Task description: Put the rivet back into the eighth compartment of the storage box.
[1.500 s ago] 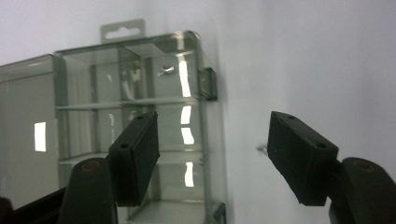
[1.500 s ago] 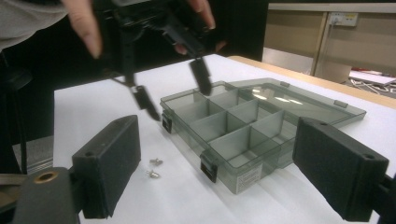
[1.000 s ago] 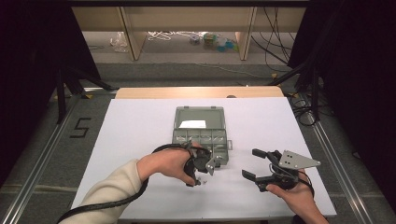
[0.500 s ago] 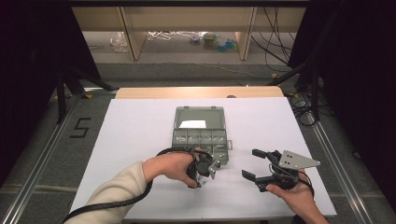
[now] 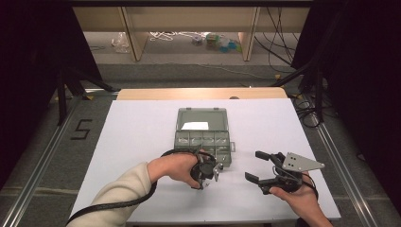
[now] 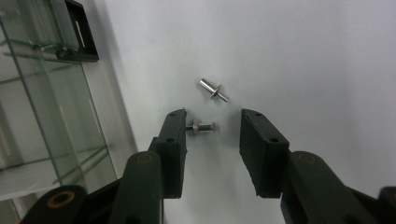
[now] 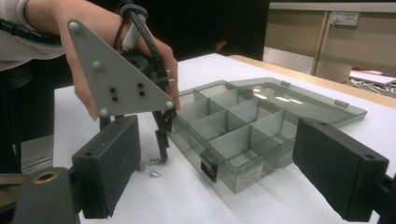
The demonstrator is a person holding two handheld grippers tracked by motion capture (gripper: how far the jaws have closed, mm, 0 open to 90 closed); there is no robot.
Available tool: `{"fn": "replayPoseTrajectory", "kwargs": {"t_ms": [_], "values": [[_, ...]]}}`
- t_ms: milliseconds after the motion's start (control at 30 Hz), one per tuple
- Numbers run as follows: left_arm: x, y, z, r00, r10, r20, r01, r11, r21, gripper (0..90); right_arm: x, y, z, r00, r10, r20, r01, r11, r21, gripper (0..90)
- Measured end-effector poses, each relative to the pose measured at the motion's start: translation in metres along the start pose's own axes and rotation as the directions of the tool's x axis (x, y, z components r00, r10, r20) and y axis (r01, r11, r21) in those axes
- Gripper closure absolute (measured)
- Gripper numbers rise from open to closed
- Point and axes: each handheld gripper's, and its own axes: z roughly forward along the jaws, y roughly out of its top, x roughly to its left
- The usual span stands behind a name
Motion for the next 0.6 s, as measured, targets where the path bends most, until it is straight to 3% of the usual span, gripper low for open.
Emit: {"fn": "replayPoseTrajectory", "kwargs": {"t_ms": [167,400,467,600], "values": [[0.0039,0.0011,-0.0002,0.9997,0.024,0.008,-0.024,0.999,0.039,65.8,0.0,0.0,0.0,1.0,-0.001,0.0,0.001,1.0,-0.001,16.2],[0.0054,0.0029,-0.0003,0.9999,0.011,0.011,-0.012,0.9986,0.051,68.5,0.0,-0.0001,0.0,1.0,0.001,-0.001,-0.001,1.0,0.001,16.2],[0.0042,0.0035,0.0008,0.9998,-0.013,0.012,0.013,0.9993,0.036,72.6,0.0,0.0,0.0,1.0,0.0,-0.001,0.0,1.0,0.0,16.2],[0.0046,0.0037,0.0008,0.9996,-0.025,0.017,0.024,0.999,0.039,79.5,0.0001,-0.0001,-0.0001,1.0,-0.001,-0.001,0.001,1.0,-0.001,16.2]]}}
